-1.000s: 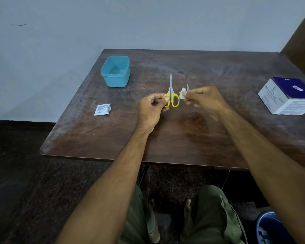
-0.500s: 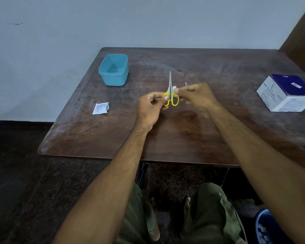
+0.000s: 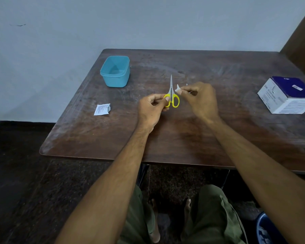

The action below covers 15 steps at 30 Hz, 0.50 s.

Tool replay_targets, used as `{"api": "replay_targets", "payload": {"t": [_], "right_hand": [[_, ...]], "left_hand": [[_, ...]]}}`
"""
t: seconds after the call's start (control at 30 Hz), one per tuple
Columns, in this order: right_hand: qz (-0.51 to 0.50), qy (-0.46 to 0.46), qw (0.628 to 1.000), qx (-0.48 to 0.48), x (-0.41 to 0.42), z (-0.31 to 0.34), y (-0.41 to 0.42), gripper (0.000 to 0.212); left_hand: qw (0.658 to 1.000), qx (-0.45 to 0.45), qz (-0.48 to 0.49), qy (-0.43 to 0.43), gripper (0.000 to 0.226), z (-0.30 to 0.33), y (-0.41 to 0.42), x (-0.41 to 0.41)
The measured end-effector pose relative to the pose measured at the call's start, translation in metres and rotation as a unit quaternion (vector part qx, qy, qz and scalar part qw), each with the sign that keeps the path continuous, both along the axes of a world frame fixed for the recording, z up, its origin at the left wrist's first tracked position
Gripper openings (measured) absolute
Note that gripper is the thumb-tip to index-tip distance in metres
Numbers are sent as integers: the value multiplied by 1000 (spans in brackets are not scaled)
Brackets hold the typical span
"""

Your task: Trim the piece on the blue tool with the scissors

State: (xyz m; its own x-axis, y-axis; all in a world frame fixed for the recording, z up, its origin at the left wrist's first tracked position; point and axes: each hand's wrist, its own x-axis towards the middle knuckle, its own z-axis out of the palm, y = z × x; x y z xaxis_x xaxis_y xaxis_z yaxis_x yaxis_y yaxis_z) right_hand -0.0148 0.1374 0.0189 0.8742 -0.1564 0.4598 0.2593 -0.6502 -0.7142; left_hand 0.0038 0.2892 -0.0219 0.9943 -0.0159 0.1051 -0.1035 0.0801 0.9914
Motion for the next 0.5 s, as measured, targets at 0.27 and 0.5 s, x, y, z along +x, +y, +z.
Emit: {"api": "replay_targets", "payload": {"t": [0.27, 0.5], "right_hand": [[-26, -13, 974, -227, 8, 1, 16, 14], [-70, -90, 938, -328, 9, -4, 21, 42]], "left_hand": [[1000, -9, -18, 4, 5, 0, 1, 0], [1000, -2, -14, 6, 8, -1, 0, 1]]}}
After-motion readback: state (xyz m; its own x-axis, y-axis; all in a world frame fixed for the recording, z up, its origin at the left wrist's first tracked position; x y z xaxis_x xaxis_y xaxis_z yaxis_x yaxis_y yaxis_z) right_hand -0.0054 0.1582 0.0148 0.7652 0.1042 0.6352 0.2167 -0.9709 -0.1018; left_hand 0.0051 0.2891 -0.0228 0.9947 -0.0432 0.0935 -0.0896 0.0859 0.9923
